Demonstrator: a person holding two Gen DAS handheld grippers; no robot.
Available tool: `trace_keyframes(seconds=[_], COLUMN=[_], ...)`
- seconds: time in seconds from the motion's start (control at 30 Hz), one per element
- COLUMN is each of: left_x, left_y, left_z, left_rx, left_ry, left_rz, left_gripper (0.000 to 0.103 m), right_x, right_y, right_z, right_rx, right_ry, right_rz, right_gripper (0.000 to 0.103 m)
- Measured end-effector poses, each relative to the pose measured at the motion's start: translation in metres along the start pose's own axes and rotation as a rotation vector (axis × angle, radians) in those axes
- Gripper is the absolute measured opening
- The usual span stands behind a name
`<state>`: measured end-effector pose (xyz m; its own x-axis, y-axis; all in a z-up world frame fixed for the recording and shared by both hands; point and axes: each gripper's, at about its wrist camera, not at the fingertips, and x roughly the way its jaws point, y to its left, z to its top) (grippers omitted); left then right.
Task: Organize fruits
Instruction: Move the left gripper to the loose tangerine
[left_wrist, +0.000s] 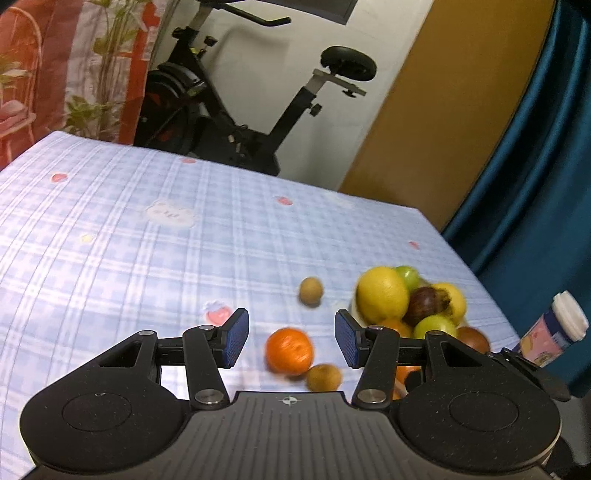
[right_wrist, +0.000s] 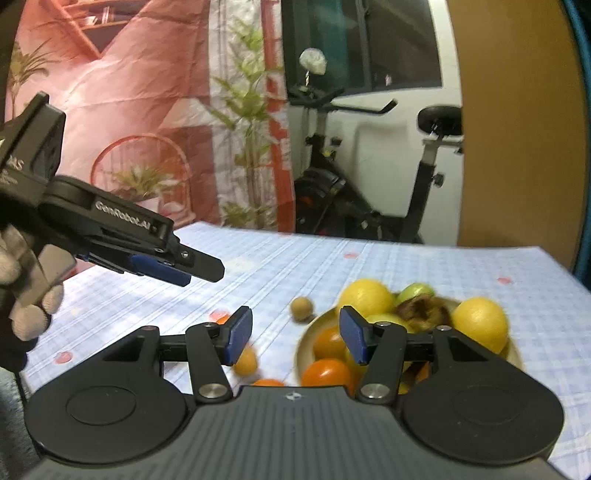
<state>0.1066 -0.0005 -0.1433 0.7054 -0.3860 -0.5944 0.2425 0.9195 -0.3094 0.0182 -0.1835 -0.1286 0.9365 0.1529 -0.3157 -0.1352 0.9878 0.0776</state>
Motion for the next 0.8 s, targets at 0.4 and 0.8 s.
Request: trace_keyframes(seconds=[0.4, 0.8], left_x=[-0.005, 0.005], left_y=[0.009, 0.033], left_z=[-0.013, -0.015], left_rx=[0.038, -0.037], left_ry=[-0.023, -0.024], left_rz=[-0.032, -0.052], left_gripper=[0.054, 0.054], right_x=[0.009, 0.028], right_y=[0.011, 0.024], right_z=[-0.008, -0.011], right_rx=[0.099, 0.058], right_ry=[0.22, 0.266], right_rz=[0.045, -0.018], right_gripper=[0.054, 0.054])
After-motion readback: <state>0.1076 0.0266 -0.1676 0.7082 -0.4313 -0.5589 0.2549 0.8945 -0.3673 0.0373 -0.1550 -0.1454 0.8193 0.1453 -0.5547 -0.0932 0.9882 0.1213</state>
